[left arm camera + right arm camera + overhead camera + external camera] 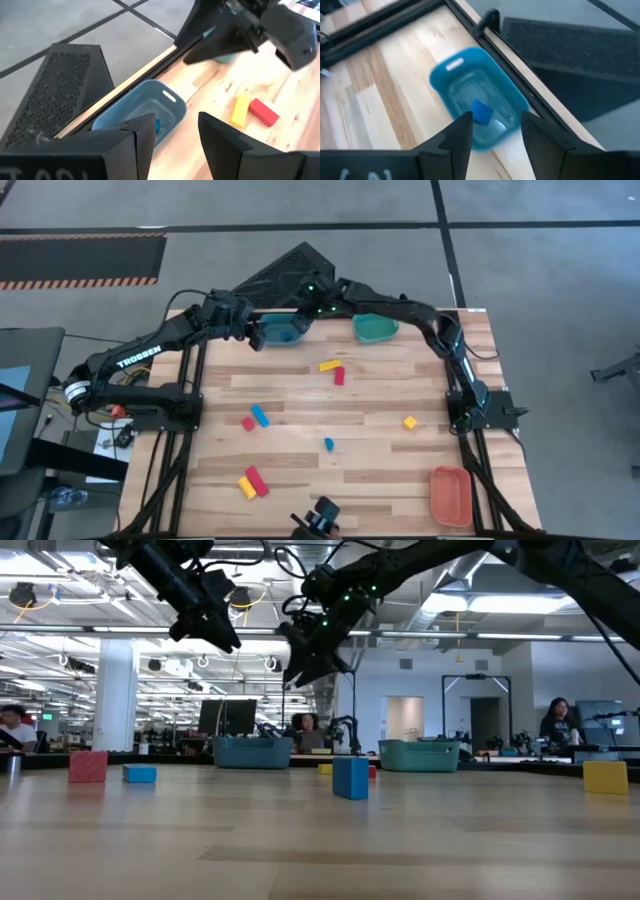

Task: Sort & place blocks by color
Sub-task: Put the right blue block into the blue bin

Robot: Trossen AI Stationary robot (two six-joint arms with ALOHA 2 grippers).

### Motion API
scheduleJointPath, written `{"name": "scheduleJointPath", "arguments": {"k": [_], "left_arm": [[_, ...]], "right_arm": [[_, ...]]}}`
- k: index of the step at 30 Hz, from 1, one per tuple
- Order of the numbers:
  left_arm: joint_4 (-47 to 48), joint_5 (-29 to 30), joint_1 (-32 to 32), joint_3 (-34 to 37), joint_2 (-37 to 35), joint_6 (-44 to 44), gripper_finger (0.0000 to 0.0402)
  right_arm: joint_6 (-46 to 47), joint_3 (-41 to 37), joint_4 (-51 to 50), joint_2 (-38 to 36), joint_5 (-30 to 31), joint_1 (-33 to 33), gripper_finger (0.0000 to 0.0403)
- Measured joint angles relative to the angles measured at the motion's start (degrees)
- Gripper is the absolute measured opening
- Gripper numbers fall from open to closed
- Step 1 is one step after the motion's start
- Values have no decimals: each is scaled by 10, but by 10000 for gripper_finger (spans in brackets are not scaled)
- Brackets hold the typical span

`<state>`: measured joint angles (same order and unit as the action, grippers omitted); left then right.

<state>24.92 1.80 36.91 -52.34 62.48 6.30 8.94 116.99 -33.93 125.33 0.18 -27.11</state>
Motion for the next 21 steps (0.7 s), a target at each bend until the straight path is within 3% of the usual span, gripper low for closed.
{"name": "scheduleJointPath", "arguments": {"k": [5, 9, 15, 21], "left_arm": [[11, -44, -2, 0, 0, 9, 139], [54, -62, -13, 0, 0, 9, 139], [89, -110, -42, 0, 0, -23, 139], [64, -117, -90, 26, -21, -23, 139]], "right_arm": [[1, 0, -77, -17, 5, 1, 187], [11, -1, -129, -24, 43, 28, 184], [57, -1, -140, -24, 69, 80, 184], [126, -1, -166, -24, 141, 149, 182]]}}
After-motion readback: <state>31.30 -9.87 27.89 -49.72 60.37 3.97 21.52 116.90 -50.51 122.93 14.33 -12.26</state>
